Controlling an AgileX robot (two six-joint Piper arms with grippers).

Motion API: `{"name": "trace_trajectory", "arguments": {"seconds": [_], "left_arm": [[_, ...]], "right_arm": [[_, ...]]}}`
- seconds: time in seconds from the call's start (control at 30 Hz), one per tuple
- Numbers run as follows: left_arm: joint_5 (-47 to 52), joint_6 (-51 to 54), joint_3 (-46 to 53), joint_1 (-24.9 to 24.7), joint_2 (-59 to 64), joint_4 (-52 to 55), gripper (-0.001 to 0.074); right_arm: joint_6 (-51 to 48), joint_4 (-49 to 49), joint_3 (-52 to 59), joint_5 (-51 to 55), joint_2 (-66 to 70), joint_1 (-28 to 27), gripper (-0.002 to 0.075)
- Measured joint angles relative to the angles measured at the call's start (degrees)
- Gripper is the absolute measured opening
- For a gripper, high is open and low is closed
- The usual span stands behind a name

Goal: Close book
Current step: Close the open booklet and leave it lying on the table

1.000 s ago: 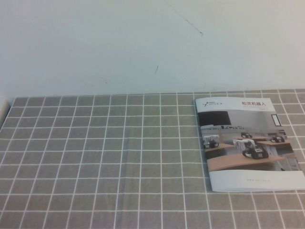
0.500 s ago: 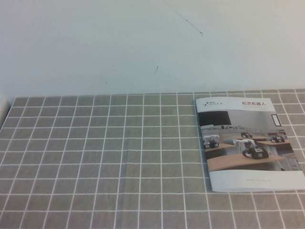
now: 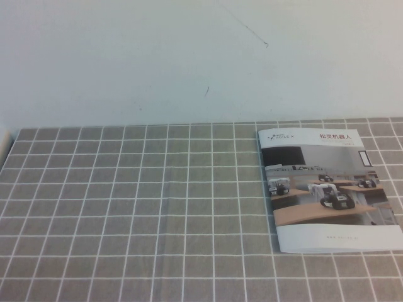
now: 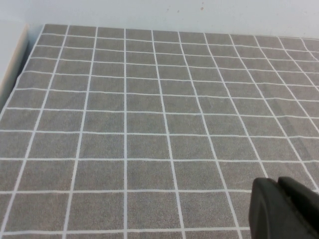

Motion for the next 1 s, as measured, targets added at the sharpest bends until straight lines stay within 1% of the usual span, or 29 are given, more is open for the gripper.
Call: {"name": "trace_trajectory", "arguments": {"seconds": [0.7,0.8,0.87,0.93,1.0], "left_arm": [[-0.1,0.0,0.0,0.0,0.0,0.1,-0.0002],[-0.1,0.0,0.0,0.0,0.0,0.1,-0.0002],[-0.1,0.0,0.0,0.0,0.0,0.1,-0.0002],[-0.1,0.0,0.0,0.0,0.0,0.1,-0.0002],[-0.1,0.0,0.0,0.0,0.0,0.1,-0.0002]], "right_arm": [[-0.8,-0.3,0.0,-0.1,-0.8,-0.3,-0.0003],[-2.4,-0.8,1.4,-3.9,-4.2,-3.8,-0.0003],[-2.6,-0.5,4.0,-9.8,-7.1,-7.2,-0.0003],[-2.7,0.4,8.9,-17.8,-11.1,-10.7,-0.0003],[-2.8,0.7,13.4,-22.4,-14.5,-14.0,-0.0003]]}}
